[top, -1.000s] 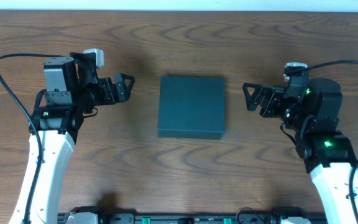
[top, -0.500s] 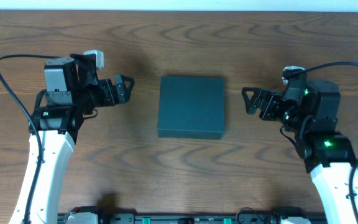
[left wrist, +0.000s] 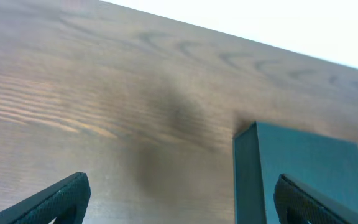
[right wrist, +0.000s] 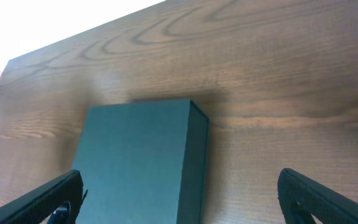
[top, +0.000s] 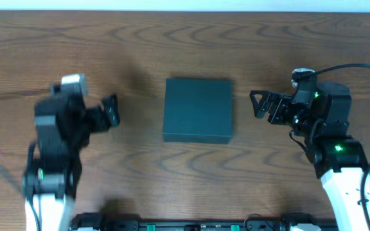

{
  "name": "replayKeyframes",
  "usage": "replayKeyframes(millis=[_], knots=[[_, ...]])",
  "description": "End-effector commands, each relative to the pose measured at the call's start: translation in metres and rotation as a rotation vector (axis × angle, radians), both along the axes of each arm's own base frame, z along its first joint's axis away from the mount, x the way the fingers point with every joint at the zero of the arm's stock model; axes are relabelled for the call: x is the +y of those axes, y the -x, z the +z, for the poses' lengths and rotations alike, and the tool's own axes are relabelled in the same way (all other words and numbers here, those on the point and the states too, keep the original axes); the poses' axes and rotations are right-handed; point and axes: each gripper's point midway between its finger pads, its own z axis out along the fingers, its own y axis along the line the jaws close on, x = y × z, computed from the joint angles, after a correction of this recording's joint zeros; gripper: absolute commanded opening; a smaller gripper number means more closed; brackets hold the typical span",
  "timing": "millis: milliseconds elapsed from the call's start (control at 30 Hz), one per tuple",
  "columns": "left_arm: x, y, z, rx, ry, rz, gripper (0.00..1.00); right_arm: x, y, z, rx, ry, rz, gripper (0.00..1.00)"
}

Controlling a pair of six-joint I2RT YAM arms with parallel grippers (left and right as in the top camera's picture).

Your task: Pack container

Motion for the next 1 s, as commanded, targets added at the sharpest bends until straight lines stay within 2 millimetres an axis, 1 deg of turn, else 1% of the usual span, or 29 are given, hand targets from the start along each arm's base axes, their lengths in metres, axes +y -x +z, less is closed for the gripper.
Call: replayKeyframes(millis=[0,100,167,367,633,833,967], knots=[[0.01,0.021,-0.017,-0.057,-0.026,0.053,0.95,0.001,0.0,0.0,0.007,-0.009,-0.002,0.99],[0.015,0.035,-0.029,-0.132,-0.04,0.082,0.95,0.001,0.0,0.0,0.007,-0.009,-0.002,0.99],[0.015,0.046,-0.042,-0.163,-0.041,0.085,0.95,0.001,0.0,0.0,0.007,-0.01,-0.003,0.99],[0.019,0.063,-0.064,-0.24,-0.051,0.11,0.95,0.001,0.0,0.0,0.007,-0.01,-0.003,0.99],[0.021,0.068,-0.081,-0.297,-0.055,0.125,0.95,0.001,0.0,0.0,0.007,-0.01,-0.003,0.99],[0.021,0.066,-0.098,-0.279,-0.028,0.133,0.95,0.001,0.0,0.0,0.007,-0.01,-0.003,0.99],[0.021,0.066,-0.099,-0.277,-0.022,0.138,0.95,0.001,0.0,0.0,0.007,-0.009,-0.002,0.99]])
